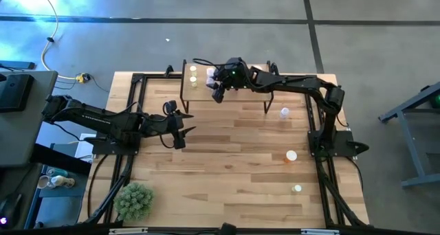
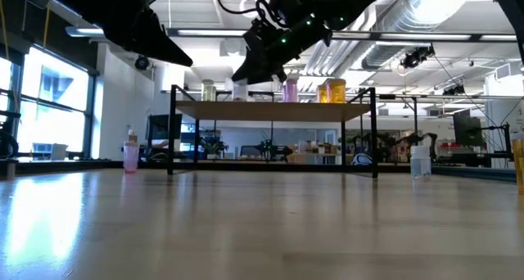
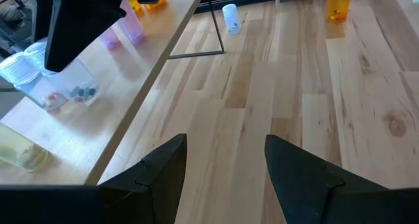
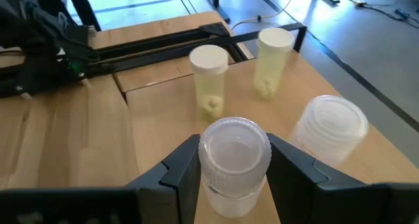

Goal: Pick and place medicine bottles onto shelf by color
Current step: Put the white pill bottle aligned with the other white pill bottle on the shelf, then put the orange pill bottle aligned with the other orange pill bottles on the shelf

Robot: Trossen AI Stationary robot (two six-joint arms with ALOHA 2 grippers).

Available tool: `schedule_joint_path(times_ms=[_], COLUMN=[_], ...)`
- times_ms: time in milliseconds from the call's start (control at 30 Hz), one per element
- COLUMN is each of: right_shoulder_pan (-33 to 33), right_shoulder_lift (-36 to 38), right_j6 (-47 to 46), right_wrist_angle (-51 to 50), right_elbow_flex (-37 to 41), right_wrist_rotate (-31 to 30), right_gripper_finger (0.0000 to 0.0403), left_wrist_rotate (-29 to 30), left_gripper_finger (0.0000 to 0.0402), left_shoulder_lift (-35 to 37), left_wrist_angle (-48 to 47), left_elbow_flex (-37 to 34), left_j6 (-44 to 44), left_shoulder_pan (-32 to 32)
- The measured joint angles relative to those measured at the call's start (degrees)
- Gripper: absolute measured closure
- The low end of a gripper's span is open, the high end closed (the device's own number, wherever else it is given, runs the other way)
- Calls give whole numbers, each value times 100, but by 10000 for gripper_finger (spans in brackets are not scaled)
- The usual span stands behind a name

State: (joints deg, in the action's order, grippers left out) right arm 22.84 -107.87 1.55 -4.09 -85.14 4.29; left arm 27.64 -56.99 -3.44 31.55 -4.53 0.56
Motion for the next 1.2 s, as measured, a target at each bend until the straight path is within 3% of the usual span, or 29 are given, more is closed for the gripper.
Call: schedule_joint_path(times_ms=[633,767,1000,1200], right_shoulder_pan=[3,-1,-1,-1], right_shoulder_lift=[-92,-92,-92,-92], right_j6=[36,105,106,106], right_wrist_angle=[7,75,110,222], right_elbow_flex=[2,2,2,2], right_wrist_rotate=[-21,-273,-278,-278], right_gripper_finger=[264,250,212,201], left_wrist_rotate=[0,0,0,0], left_gripper_finger=[204,204,204,204], left_shoulder_lift=[0,0,0,0], left_wrist_angle=[-39,-70,-113,-120], left_elbow_flex=[0,0,0,0], left_j6=[-18,-18,-18,-18], left_shoulder_pan=[0,0,0,0])
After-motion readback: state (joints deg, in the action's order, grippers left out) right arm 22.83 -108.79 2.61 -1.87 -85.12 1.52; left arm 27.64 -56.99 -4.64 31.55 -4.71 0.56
